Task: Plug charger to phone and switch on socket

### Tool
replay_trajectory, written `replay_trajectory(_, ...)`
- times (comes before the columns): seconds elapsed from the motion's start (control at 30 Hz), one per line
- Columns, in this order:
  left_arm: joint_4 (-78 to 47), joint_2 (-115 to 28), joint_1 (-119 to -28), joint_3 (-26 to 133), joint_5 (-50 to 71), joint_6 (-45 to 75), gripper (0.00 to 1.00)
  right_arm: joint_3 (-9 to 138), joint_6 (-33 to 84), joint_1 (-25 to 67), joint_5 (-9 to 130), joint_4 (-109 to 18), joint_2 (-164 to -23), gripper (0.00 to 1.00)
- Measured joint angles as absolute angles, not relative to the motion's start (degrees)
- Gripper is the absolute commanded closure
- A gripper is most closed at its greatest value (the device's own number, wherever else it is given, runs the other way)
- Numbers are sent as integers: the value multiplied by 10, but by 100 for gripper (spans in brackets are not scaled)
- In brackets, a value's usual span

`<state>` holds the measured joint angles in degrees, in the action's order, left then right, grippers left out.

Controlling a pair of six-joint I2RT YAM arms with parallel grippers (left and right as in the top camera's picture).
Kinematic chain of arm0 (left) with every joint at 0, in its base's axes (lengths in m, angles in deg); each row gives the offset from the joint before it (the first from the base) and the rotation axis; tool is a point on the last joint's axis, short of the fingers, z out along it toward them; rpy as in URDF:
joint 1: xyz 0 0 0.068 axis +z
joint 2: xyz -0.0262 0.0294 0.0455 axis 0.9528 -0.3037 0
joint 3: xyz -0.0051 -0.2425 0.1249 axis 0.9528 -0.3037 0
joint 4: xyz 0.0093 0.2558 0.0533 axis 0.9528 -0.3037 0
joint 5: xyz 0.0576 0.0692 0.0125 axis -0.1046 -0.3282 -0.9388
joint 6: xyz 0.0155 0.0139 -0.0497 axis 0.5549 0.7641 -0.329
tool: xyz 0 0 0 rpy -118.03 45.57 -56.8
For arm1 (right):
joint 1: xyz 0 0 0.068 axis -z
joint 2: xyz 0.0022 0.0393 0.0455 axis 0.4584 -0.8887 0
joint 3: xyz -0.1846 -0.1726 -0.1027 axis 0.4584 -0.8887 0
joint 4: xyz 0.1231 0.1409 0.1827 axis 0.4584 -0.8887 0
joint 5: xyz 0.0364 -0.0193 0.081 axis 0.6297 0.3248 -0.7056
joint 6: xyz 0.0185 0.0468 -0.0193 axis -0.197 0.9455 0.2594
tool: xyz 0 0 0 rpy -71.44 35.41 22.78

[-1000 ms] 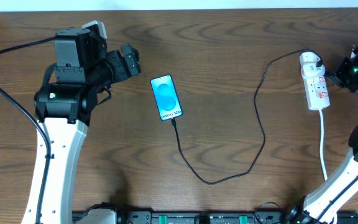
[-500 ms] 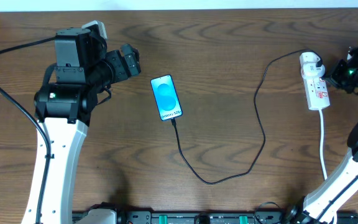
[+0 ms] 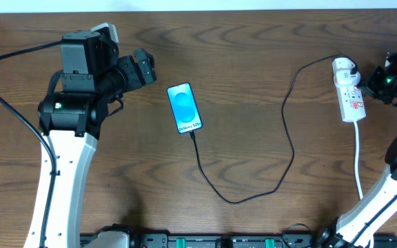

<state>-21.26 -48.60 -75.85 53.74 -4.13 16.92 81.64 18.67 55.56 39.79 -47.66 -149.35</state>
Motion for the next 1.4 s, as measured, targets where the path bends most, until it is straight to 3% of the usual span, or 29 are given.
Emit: replay_trajectory(1.4, -213, -486, -758, 537, -41, 169, 3, 828, 188, 529, 480, -510, -1483, 99)
